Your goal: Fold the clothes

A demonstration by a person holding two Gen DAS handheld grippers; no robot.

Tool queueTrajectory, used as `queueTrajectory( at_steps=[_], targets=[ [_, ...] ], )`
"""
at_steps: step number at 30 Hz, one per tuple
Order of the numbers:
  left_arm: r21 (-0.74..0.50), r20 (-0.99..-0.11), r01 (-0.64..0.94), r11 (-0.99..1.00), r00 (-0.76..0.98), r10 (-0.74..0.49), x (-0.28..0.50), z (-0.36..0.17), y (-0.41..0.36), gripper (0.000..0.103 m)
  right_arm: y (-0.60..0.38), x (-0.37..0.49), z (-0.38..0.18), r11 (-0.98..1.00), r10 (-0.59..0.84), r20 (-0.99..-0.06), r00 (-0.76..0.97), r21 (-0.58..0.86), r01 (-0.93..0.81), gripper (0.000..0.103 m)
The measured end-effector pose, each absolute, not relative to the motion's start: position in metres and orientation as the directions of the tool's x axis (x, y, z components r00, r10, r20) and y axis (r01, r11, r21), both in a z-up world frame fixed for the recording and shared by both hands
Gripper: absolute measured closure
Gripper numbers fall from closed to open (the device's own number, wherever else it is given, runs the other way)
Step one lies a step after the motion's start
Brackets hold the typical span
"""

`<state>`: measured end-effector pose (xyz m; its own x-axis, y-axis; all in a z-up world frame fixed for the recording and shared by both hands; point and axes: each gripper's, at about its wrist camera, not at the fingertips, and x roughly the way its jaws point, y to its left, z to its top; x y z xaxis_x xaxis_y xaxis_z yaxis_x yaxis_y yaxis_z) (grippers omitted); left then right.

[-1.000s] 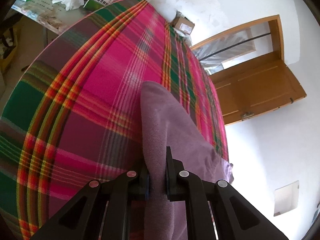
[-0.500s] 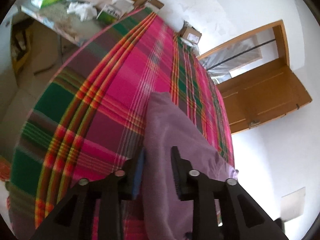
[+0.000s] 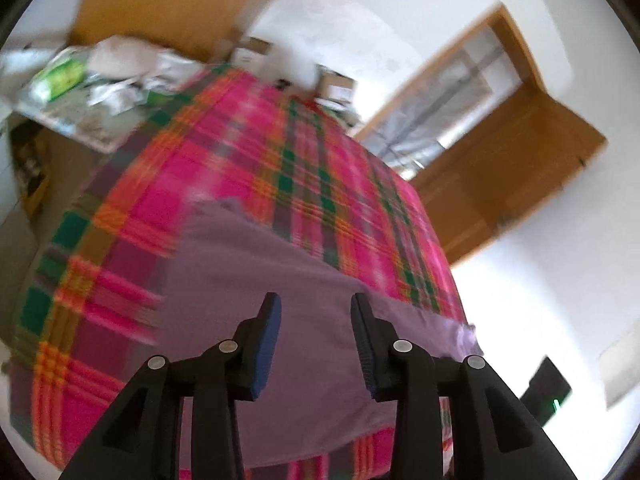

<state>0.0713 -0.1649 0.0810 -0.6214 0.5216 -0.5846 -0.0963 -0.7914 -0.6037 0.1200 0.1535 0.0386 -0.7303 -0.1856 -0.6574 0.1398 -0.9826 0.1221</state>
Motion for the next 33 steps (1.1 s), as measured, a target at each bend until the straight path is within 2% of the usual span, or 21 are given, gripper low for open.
queueTrajectory(
  at_steps=[4, 9, 15, 20, 26, 33],
  targets=[
    [-0.593, -0.61, -0.189, -0.783, -0.53, 0.589, 0.06, 0.072, -0.111, 0.065, 0.209, 0.114, 0.021, -0.997, -0.038, -0.698, -0.715, 0.069, -0.015, 0.073],
    [-0.593, -0.629, -0.3, -0.747, -0.407, 0.662, 0.059, 0.061, -0.054, 0.065, 0.245, 0.12, 0.015, -0.996, 0.025, -0.701, -0.713, 0.046, -0.081, 0.073],
    [-0.569, -0.662, -0.377, -0.731, -0.318, 0.679, 0.051, 0.047, 0.001, 0.065, 0.277, 0.139, 0.014, -0.989, 0.13, -0.683, -0.719, -0.041, -0.14, 0.073],
    [-0.574, -0.686, -0.406, -0.711, -0.236, 0.688, 0.047, 0.029, 0.038, 0.065, 0.317, 0.147, 0.016, -0.969, 0.207, -0.678, -0.705, -0.041, -0.245, 0.073],
    [-0.582, -0.693, -0.431, -0.69, -0.182, 0.698, 0.043, 0.013, 0.066, 0.065, 0.366, 0.16, 0.029, -0.929, 0.265, -0.643, -0.718, 0.029, -0.369, 0.073],
    [-0.597, -0.68, -0.441, -0.671, -0.167, 0.714, 0.038, 0.008, 0.08, 0.065, 0.406, 0.153, 0.025, -0.89, 0.201, -0.663, -0.721, 0.184, -0.417, 0.071]
  ],
)
